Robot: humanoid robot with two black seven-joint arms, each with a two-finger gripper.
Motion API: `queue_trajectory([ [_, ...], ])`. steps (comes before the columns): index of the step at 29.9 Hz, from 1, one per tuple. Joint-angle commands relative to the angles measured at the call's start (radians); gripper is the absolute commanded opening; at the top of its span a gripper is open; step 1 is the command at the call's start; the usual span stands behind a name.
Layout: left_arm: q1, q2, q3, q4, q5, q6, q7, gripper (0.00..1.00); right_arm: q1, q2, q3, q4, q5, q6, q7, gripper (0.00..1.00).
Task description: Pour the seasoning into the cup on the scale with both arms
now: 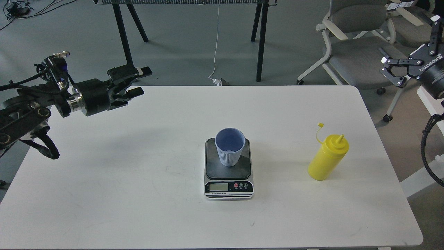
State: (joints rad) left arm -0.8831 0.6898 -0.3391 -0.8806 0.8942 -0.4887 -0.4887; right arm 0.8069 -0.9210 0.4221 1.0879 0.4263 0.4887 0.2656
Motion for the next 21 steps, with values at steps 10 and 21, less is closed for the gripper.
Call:
queue_trajectory([
  [10,0.012,-0.006,-0.133,0.002,-0.049,0.0,0.0,1.0,0.055,0.264,-0.019,-0.289,-0.066,0.0,0.0,0.97],
  [21,-0.022,-0.036,-0.268,0.014,-0.14,0.0,0.0,1.0,0.029,0.284,-0.022,-0.328,-0.069,0.0,0.003,0.97],
])
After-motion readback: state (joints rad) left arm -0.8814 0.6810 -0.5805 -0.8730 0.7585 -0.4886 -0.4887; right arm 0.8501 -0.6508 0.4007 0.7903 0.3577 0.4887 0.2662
